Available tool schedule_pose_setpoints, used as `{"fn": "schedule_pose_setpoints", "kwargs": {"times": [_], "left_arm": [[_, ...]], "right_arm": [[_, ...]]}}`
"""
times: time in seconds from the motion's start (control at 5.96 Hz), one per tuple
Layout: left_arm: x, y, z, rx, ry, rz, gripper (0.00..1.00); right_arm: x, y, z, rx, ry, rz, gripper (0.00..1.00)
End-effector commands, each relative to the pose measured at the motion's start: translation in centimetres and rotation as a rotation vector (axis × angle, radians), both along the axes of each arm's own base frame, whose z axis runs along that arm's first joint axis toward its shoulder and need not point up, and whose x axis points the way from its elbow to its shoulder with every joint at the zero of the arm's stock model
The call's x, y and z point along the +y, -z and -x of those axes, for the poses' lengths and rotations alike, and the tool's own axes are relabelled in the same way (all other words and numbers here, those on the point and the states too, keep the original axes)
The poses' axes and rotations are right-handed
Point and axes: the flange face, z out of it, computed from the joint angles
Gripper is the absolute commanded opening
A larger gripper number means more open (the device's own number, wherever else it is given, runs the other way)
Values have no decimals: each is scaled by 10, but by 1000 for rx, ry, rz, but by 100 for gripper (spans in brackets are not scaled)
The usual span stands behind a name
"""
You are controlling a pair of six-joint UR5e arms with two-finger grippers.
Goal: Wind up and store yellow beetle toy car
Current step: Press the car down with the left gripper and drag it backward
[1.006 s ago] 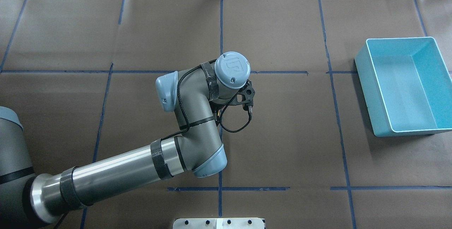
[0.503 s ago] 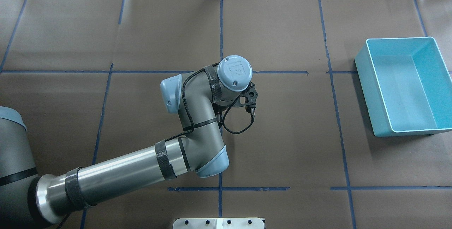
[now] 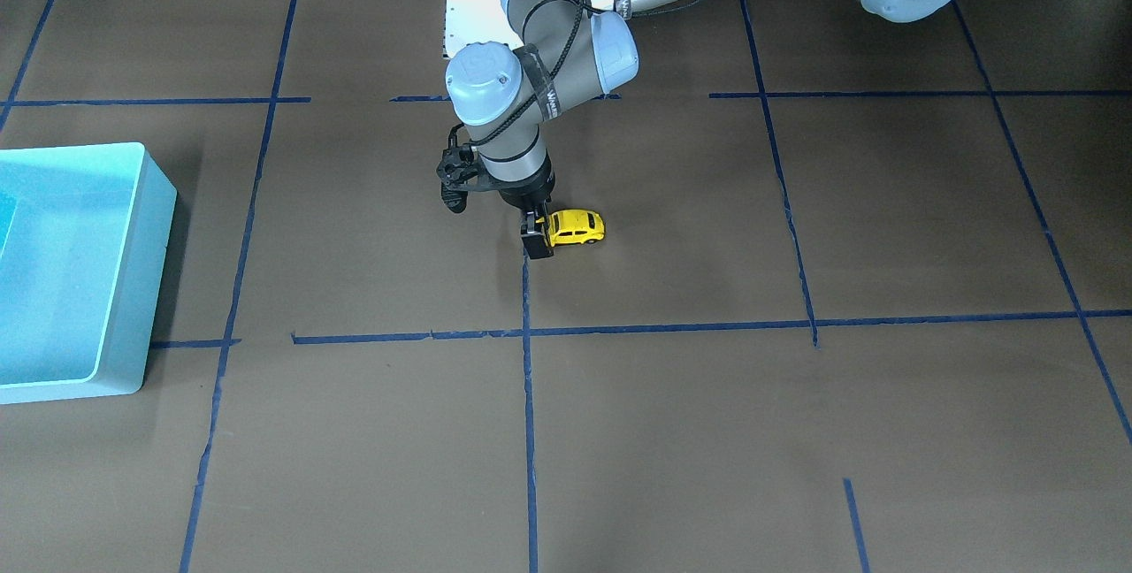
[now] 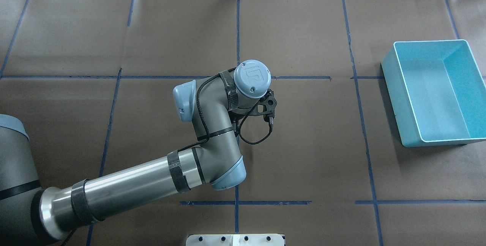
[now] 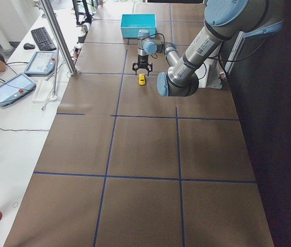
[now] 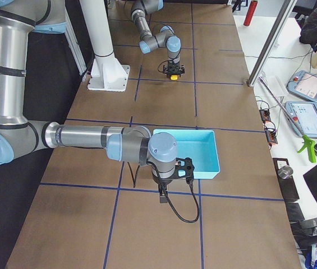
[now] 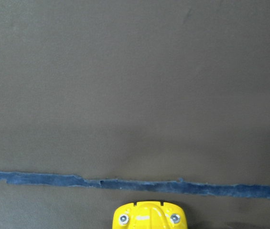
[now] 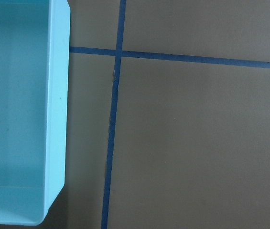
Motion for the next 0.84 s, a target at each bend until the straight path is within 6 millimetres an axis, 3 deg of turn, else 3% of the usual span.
{"fn": "schedule_pose_setpoints", "kwargs": {"times": [0.0,0.17,0.67], "left_arm": [[0,1,-1,5,-4,-6,91],[0,3,-1,6,-3,-5,82],[-2,2,-4,-1,-2,-6,70]], "right_arm": [[0,0,-1,-1,-2,-1,100],[0,1,-1,-1,-2,-2,100],[0,2,-1,0,-2,-4,100]]}}
